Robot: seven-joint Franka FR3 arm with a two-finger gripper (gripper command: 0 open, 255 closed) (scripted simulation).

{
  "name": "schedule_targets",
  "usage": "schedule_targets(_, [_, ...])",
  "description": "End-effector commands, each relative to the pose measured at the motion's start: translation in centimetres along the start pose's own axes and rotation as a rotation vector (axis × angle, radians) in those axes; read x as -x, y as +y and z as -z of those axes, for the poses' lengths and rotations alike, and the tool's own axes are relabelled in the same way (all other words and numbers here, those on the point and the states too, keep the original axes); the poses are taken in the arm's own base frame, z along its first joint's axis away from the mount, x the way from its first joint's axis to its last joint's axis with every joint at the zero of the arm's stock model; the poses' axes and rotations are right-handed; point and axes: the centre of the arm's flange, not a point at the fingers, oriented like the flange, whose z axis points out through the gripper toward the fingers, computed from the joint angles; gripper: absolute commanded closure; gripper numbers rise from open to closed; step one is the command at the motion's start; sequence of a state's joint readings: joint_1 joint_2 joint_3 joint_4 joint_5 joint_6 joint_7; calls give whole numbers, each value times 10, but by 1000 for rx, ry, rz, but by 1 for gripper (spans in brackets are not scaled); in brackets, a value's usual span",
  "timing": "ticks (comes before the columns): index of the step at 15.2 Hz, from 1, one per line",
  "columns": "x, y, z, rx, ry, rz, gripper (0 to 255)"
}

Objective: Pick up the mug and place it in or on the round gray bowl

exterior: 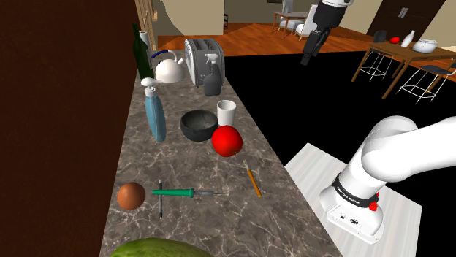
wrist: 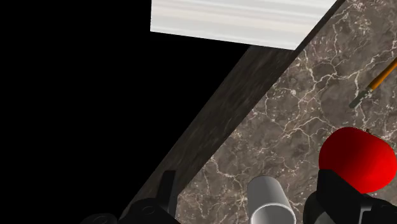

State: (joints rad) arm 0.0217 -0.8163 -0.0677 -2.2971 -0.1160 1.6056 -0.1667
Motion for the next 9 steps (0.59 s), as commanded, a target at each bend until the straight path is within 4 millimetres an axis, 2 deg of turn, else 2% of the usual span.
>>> schedule_targets(1, [0, 0, 0, 0, 0, 0, 0])
schedule_targets(9, [-66, -36, -73, -10, 0, 49, 0])
